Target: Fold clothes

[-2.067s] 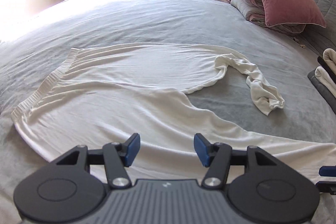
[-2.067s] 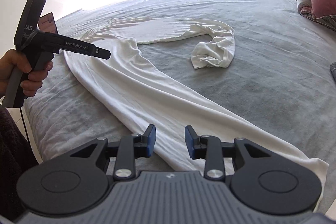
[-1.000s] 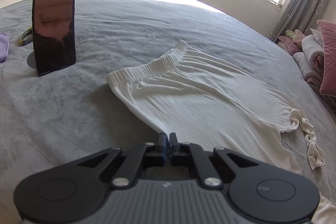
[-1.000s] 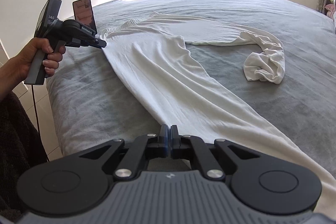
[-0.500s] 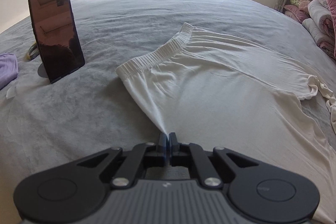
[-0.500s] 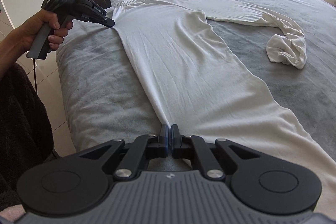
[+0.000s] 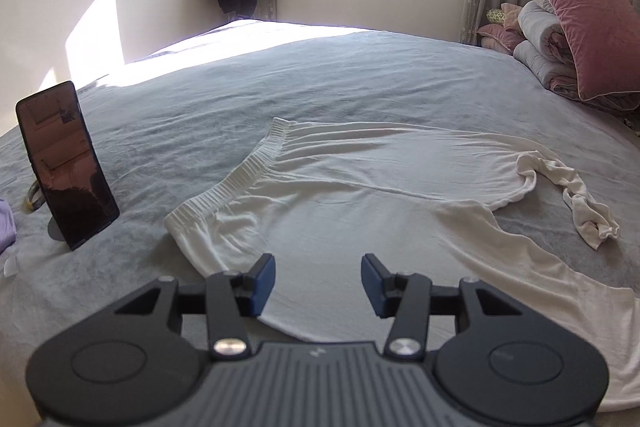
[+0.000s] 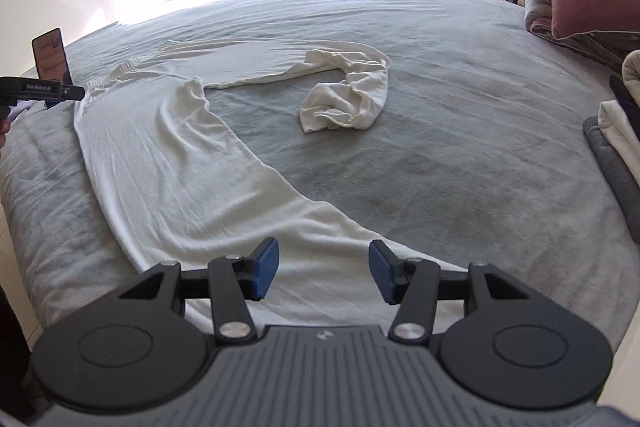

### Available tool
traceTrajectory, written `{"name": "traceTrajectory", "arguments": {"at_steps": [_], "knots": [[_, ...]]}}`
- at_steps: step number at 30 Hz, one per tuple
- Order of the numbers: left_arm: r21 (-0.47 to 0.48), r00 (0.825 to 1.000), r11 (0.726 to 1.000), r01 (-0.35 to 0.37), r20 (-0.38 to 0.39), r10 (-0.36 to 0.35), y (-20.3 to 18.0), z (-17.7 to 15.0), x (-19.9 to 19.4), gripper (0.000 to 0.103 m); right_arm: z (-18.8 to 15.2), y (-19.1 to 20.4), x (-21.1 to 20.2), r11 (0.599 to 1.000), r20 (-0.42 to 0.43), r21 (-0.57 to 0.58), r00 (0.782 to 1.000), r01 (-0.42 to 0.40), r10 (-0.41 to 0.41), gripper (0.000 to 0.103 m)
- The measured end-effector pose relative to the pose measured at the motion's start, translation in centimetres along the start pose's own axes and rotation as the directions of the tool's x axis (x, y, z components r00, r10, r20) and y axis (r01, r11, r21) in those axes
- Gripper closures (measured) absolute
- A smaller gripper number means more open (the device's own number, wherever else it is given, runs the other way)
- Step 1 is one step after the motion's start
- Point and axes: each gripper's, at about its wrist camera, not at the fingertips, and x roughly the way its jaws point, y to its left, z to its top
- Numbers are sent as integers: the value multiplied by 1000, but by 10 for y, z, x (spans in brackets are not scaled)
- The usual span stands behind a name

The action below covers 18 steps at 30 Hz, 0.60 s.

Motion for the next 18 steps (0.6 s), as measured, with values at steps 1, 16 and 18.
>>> {"name": "traceTrajectory", "arguments": {"at_steps": [1, 16, 18], "knots": [[16, 1000, 1000, 25, -3, -25, -7, -1, 1, 54, -2, -10, -3, 999, 3, 29, 999, 41, -41, 49], [399, 791, 712, 578, -58, -609, -173, -45, -60, 46, -32, -114, -39, 926, 9, 337, 983, 168, -182, 49], [434, 744, 645, 628, -94, -661, -201, -56, -67, 44, -34, -119, -38, 926, 1, 335, 983, 171, -182, 49]]}}
